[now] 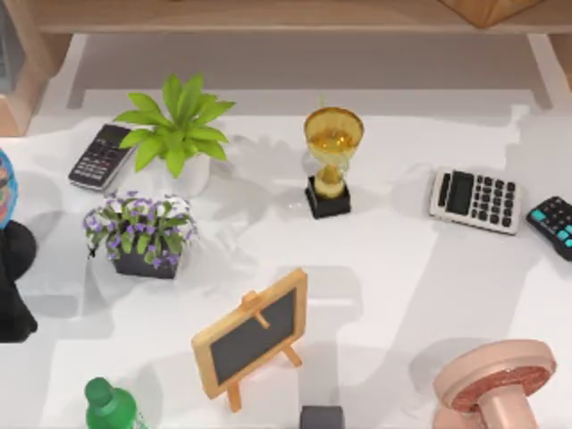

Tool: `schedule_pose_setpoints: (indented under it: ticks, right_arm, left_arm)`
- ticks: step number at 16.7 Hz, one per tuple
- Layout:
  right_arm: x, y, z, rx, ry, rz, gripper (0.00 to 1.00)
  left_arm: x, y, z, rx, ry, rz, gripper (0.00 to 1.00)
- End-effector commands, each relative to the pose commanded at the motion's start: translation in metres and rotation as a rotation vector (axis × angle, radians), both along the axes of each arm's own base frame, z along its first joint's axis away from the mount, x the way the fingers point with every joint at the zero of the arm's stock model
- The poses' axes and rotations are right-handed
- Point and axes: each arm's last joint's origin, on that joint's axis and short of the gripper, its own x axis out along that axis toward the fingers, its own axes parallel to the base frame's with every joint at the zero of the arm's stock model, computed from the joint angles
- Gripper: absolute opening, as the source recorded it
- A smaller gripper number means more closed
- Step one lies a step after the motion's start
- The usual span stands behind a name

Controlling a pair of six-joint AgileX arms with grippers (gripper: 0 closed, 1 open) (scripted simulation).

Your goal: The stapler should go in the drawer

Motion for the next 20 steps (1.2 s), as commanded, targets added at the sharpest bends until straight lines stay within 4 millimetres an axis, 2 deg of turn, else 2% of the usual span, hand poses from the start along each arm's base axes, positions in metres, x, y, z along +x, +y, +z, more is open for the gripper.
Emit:
schedule_pose_setpoints:
  ticks: [4, 6, 9, 12, 15, 17, 20]
  right_arm:
    - [-0.023, -0.038, 0.034, -0.138, -0.283, 0.131, 1.00]
    - [-0.040, -0.065, 0.042, -0.255, -0.405, 0.188, 1.00]
    - [-0.072, -0.104, 0.041, -0.474, -0.541, 0.267, 1.00]
    - [-0.107, -0.133, 0.024, -0.710, -0.615, 0.343, 1.00]
    - [-0.143, -0.145, -0.005, -0.921, -0.645, 0.418, 1.00]
    - [-0.164, -0.143, -0.028, -1.036, -0.657, 0.466, 1.00]
    - [-0.192, -0.125, -0.064, -1.163, -0.688, 0.538, 1.00]
  left_arm:
    - [0.000, 0.000, 0.000, 0.000, 0.000, 0.000, 1.00]
    - [0.000, 0.000, 0.000, 0.000, 0.000, 0.000, 1.00]
    - [0.000, 0.000, 0.000, 0.000, 0.000, 0.000, 1.00]
    - [0.000, 0.000, 0.000, 0.000, 0.000, 0.000, 1.00]
    - [0.000, 0.000, 0.000, 0.000, 0.000, 0.000, 1.00]
    - [0.000, 0.000, 0.000, 0.000, 0.000, 0.000, 1.00]
    - [0.000, 0.000, 0.000, 0.000, 0.000, 0.000, 1.00]
